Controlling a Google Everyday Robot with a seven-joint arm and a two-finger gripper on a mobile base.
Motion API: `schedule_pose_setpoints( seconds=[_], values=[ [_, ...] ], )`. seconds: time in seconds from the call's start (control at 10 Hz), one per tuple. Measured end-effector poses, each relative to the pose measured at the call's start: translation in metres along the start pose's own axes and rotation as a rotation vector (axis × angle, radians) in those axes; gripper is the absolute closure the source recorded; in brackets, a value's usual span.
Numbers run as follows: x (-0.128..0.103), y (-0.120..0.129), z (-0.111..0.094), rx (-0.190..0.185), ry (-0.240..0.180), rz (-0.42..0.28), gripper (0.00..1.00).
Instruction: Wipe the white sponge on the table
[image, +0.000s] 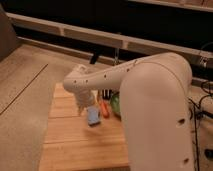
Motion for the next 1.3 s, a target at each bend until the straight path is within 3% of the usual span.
schedule_pose_setpoints(
  seconds=[0.3,0.7,1.1,1.3],
  values=[
    [-0.008,-0.008,0.026,0.008,0.062,-0.003,0.35],
    [-0.021,-0.009,0.055,-0.009,0.125,-0.002,0.35],
    [-0.023,-0.008,0.059,-0.017,0.135,-0.001,0.35],
    [-0.024,-0.009,0.059,-0.002,0.126,-0.011,0.35]
  ],
)
